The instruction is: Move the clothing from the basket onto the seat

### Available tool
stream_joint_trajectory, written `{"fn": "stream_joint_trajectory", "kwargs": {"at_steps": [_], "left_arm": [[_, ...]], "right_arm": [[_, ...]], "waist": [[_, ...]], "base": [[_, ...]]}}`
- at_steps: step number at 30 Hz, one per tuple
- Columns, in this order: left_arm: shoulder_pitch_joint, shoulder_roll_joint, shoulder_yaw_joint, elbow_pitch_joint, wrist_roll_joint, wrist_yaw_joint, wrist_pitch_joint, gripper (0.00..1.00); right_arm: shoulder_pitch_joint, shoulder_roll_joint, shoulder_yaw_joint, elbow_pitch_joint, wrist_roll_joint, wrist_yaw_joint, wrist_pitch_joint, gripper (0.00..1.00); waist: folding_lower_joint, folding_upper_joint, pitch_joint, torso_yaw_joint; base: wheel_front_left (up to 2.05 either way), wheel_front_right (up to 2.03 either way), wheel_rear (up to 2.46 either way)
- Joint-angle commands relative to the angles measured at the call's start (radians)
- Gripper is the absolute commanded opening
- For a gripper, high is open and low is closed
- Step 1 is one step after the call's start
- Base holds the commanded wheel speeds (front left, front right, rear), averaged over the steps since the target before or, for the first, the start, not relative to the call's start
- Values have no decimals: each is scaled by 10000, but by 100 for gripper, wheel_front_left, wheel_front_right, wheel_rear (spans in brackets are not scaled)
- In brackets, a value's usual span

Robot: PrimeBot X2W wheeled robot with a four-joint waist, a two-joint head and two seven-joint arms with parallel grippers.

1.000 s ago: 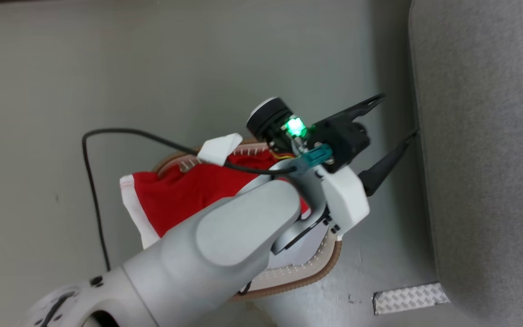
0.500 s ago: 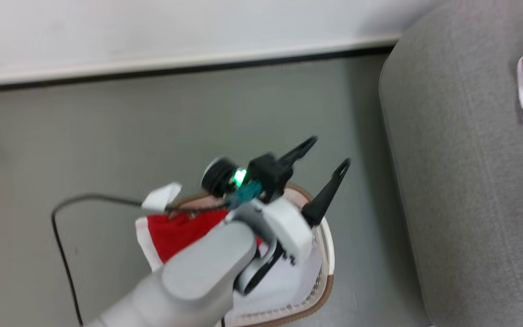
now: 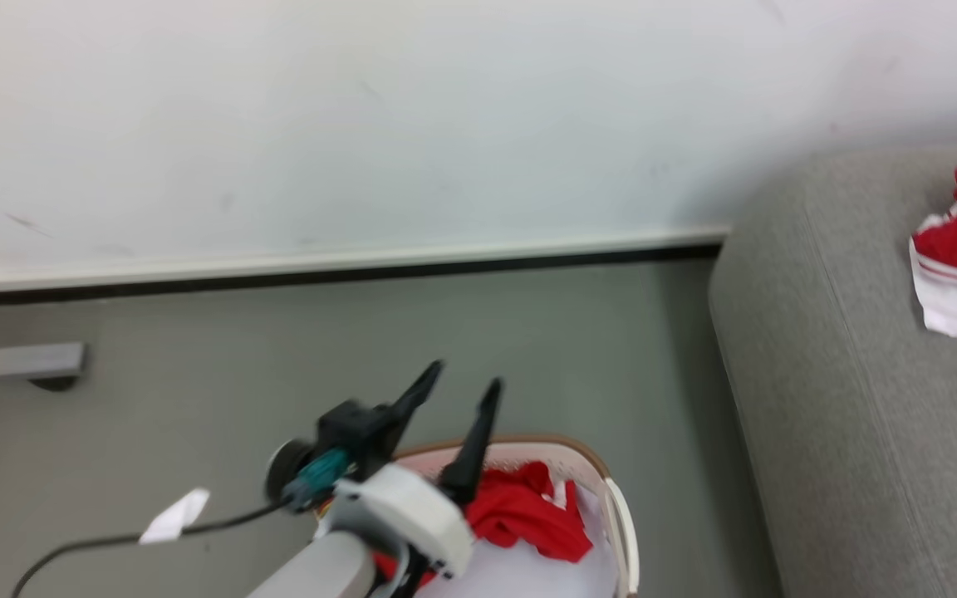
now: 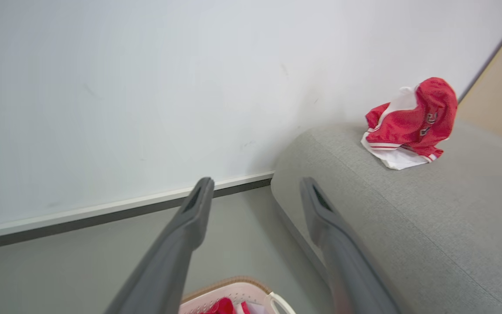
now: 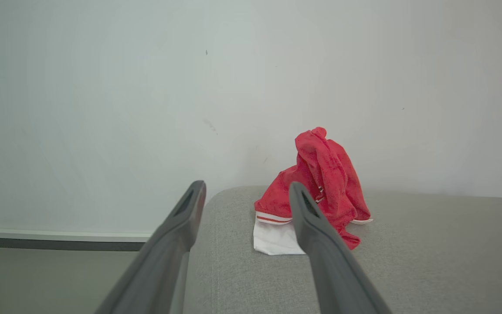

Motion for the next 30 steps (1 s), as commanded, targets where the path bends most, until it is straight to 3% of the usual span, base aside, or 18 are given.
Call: {"fn": "stream_joint_trajectory", "kwargs": {"at_steps": [1, 4, 11, 21, 30], "left_arm": [[418, 135, 241, -91, 107, 62, -3, 100], [1160, 288, 823, -305, 448, 184, -6, 100], [2555, 188, 1934, -537, 983, 22, -6, 100], [4058, 97, 3877, -293, 2098, -821, -7, 100], [4864, -619, 5954, -230, 3261, -1824, -7, 100]], "right_arm": [[299, 124, 114, -186, -33, -21, 8, 100], [833, 412, 490, -629, -127, -21, 8, 100], [1921, 1179, 1359, -1436, 77, -21, 7, 100], [2543, 1755, 2139, -1424, -233, -21, 7, 100], [2374, 1902, 2212, -947, -215, -22, 7, 100]], "waist": [[4, -1, -535, 432], [4, -1, -873, 665], [4, -1, -1345, 1229], [4, -1, -1644, 1398], [4, -1, -1555, 1278]], "base": [[0, 0, 0], [0, 0, 0], [0, 0, 0], [0, 0, 0], [0, 0, 0]]}}
